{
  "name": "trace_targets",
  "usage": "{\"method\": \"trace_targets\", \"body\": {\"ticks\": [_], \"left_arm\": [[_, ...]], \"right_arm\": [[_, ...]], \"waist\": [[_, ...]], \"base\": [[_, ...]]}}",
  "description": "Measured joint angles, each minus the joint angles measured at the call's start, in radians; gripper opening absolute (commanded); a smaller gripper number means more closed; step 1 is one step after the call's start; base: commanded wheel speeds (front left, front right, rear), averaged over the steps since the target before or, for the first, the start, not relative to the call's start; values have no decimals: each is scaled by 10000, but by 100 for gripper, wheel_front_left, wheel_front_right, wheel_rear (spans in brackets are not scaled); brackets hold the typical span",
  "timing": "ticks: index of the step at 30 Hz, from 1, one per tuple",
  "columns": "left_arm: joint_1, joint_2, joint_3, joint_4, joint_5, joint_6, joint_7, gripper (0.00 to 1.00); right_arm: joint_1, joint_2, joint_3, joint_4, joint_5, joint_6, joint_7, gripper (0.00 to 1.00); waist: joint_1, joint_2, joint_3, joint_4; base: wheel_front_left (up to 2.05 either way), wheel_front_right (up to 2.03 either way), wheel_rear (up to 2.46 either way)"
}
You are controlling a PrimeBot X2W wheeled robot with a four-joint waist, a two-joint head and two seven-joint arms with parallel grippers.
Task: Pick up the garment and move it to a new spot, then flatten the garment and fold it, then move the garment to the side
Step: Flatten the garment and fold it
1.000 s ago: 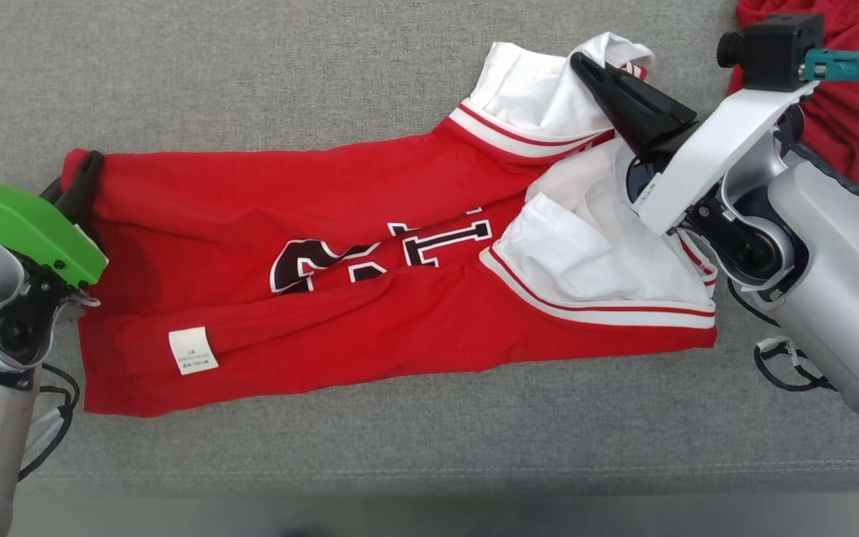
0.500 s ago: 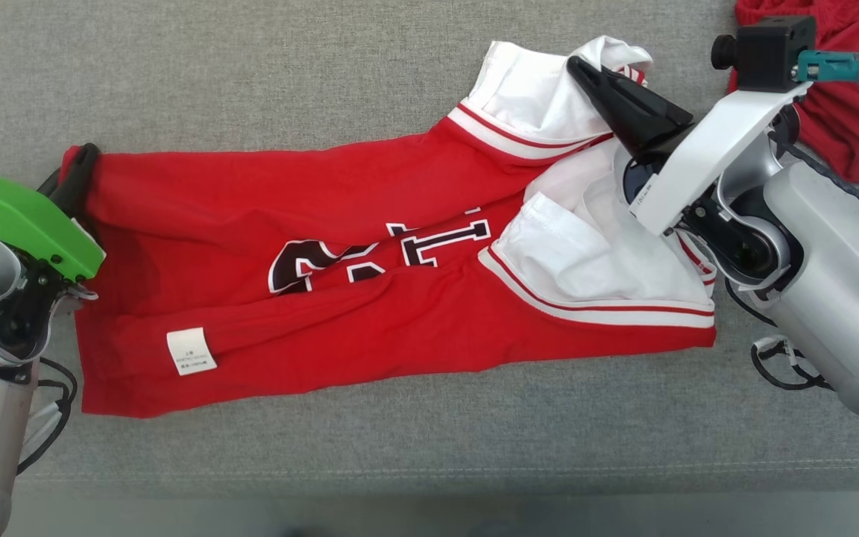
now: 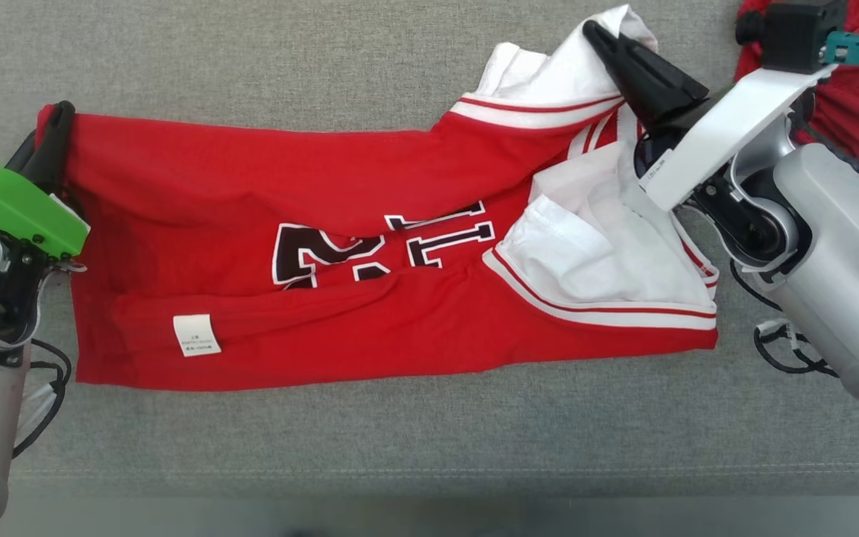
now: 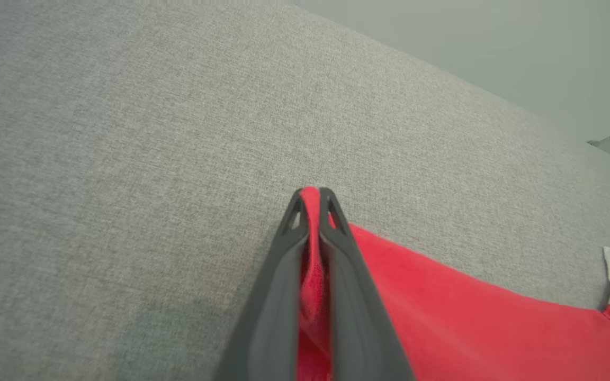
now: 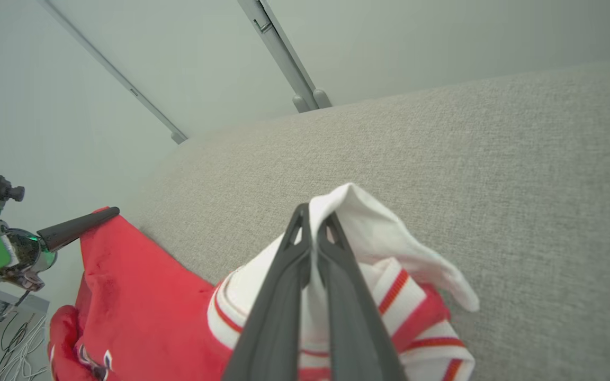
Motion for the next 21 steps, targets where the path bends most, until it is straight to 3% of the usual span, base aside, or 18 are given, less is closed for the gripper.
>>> {"method": "trace_targets", "body": {"ticks": [10, 21], "left_arm": [[43, -343, 263, 199, -236, -234, -660, 0], [984, -857, 523, 316, -550, -589, -1603, 0]], "right_arm": [[-124, 178, -552, -6, -196, 42, -1277, 0], [648, 134, -639, -10, -96, 132, -1538, 0]], "waist": [[0, 0, -277, 90], [0, 0, -784, 168]], "base": [[0, 0, 0], [0, 0, 0]]}}
